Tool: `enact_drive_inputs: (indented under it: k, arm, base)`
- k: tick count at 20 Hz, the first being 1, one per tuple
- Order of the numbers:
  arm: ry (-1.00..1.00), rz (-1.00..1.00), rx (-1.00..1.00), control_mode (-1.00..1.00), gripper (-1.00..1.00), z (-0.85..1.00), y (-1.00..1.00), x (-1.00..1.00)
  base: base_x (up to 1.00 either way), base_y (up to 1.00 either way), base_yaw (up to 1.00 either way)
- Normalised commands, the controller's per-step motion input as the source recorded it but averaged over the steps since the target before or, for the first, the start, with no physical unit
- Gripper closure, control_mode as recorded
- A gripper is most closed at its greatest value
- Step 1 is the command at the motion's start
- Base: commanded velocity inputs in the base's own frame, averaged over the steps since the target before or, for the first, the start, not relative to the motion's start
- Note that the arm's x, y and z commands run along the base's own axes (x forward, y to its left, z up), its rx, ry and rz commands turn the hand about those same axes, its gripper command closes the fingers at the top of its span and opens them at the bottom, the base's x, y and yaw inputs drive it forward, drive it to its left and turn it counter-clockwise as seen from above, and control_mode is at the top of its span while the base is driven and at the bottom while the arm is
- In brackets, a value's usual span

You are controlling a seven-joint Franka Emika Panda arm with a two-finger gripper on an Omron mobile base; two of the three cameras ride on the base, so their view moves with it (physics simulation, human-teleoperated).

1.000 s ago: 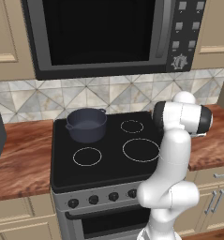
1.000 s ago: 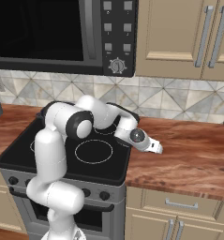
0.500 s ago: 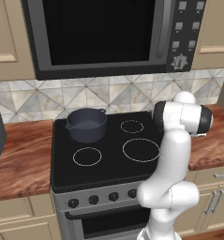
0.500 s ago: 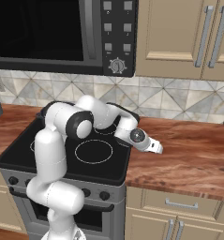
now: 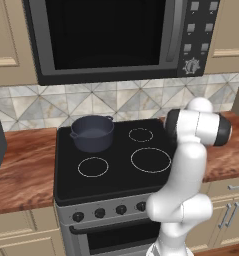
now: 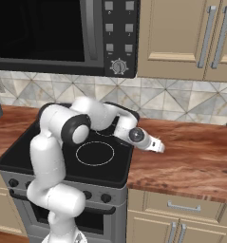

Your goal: Turn on the burner for the pot on the stove. Wait thirty seconds for the pot to heat up. Then add the eggplant to the pot.

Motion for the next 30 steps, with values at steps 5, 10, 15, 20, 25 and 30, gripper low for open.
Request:
enact_drive_inputs:
  k: [5, 10, 15, 20, 25, 30]
  arm:
    - [-0.08, -0.05, 0.05, -1.0, 1.0, 0.99, 0.0, -0.14]
    - [-0.02, -0.02, 0.06, -1.0, 1.0, 0.94, 0.0, -0.11]
    - [0.0, 0.0, 0.0, -1.0, 1.0, 0.1, 0.0, -0.01]
    - [0.02, 0.0, 0.01, -1.0, 1.0, 0.2, 0.0, 0.0]
    - [0.04, 0.0, 0.05, -1.0, 1.0, 0.62, -0.01, -0.23]
    - [0.01, 0.0, 0.04, -1.0, 1.0, 0.61, 0.0, -0.49]
  base:
    - [0.0, 0.0, 0.0]
    - [0.0, 0.0, 0.0]
    - [0.0, 0.0, 0.0]
    - [0.0, 0.0, 0.0]
    - [0.0, 0.0, 0.0]
    - [0.0, 0.0, 0.0]
